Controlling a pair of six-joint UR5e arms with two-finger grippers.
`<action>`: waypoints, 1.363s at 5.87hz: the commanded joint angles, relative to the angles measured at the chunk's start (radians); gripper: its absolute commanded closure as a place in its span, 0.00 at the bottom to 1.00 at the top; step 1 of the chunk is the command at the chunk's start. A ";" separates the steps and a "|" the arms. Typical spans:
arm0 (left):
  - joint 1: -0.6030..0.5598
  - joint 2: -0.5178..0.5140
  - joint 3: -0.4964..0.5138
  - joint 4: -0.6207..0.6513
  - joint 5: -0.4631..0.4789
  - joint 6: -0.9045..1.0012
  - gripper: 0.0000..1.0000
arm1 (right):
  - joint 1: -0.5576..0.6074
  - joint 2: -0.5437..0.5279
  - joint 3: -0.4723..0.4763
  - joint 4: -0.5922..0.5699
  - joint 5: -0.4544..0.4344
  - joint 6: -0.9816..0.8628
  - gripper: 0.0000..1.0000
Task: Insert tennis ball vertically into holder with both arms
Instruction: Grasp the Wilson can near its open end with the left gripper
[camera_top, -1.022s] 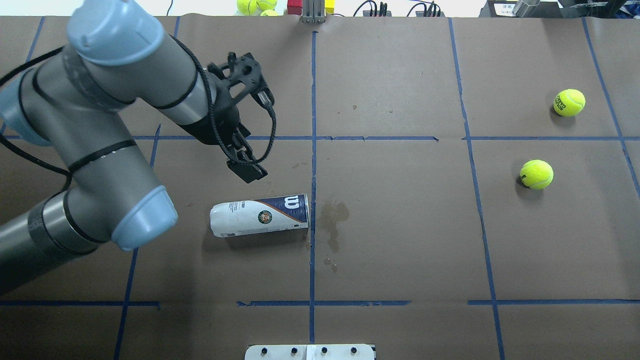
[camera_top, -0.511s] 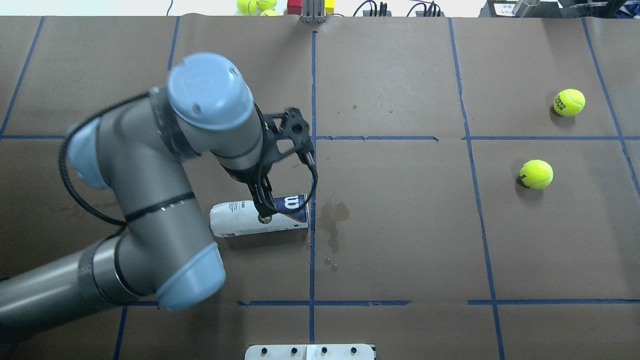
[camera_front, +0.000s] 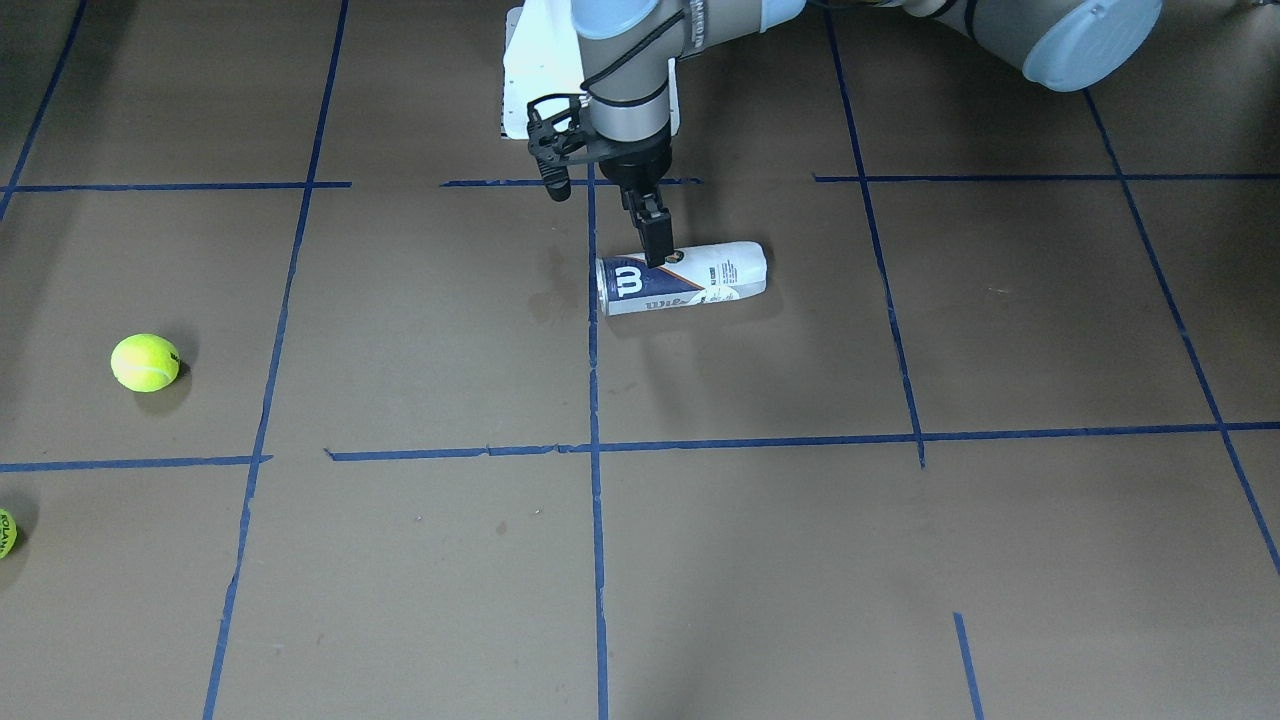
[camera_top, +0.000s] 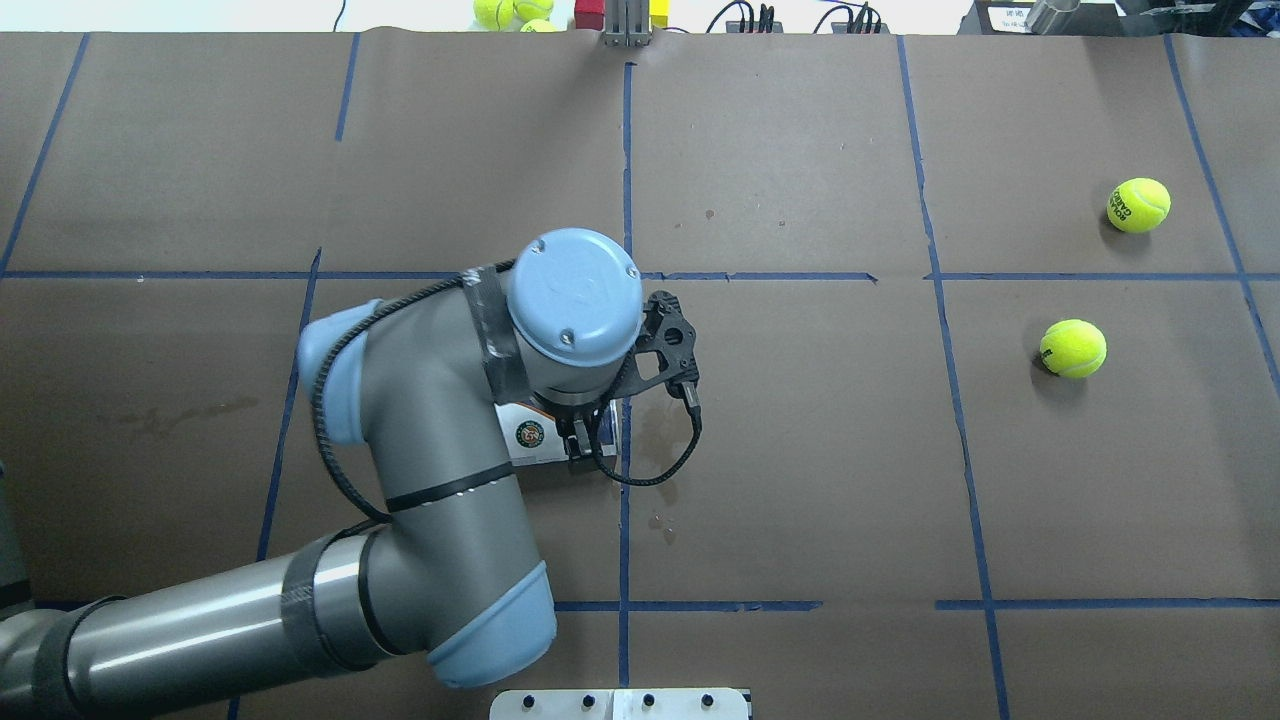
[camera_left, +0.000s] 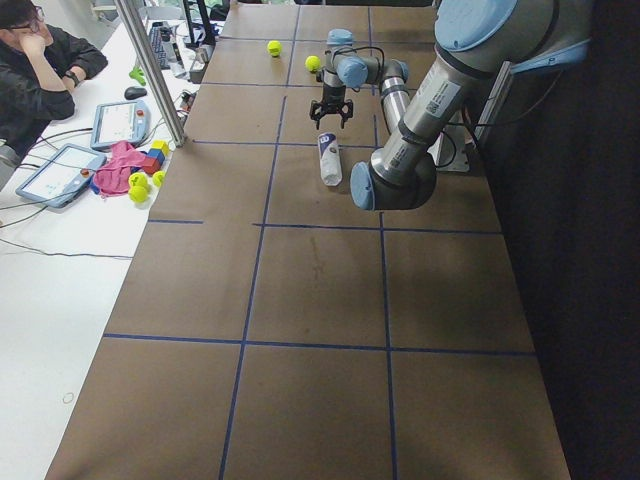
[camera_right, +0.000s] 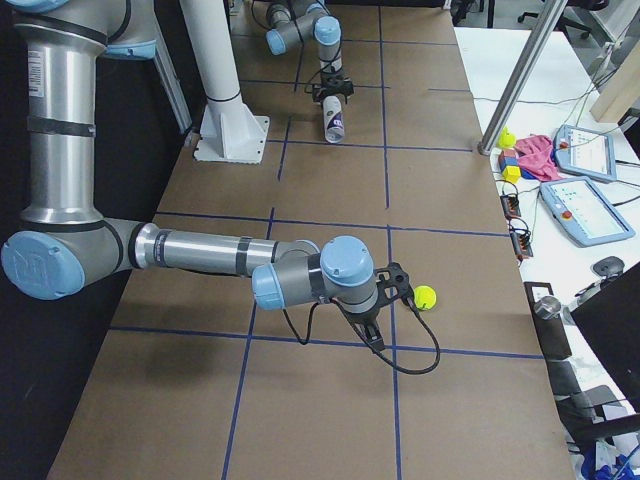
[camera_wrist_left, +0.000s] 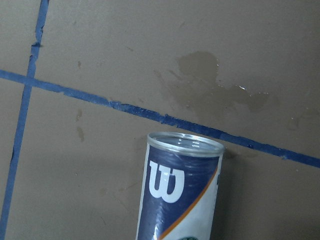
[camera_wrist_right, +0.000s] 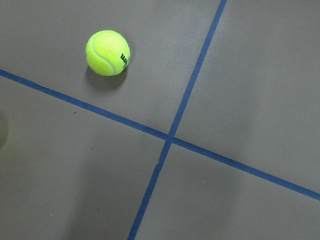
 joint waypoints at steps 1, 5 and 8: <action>0.046 -0.020 0.064 -0.005 0.059 -0.002 0.00 | 0.000 0.000 -0.006 0.000 0.003 0.000 0.00; 0.046 -0.059 0.208 -0.109 0.066 -0.010 0.00 | 0.000 0.000 -0.014 0.002 0.003 -0.002 0.00; 0.048 -0.049 0.283 -0.197 0.092 -0.007 0.00 | 0.000 0.000 -0.017 0.002 0.003 -0.002 0.00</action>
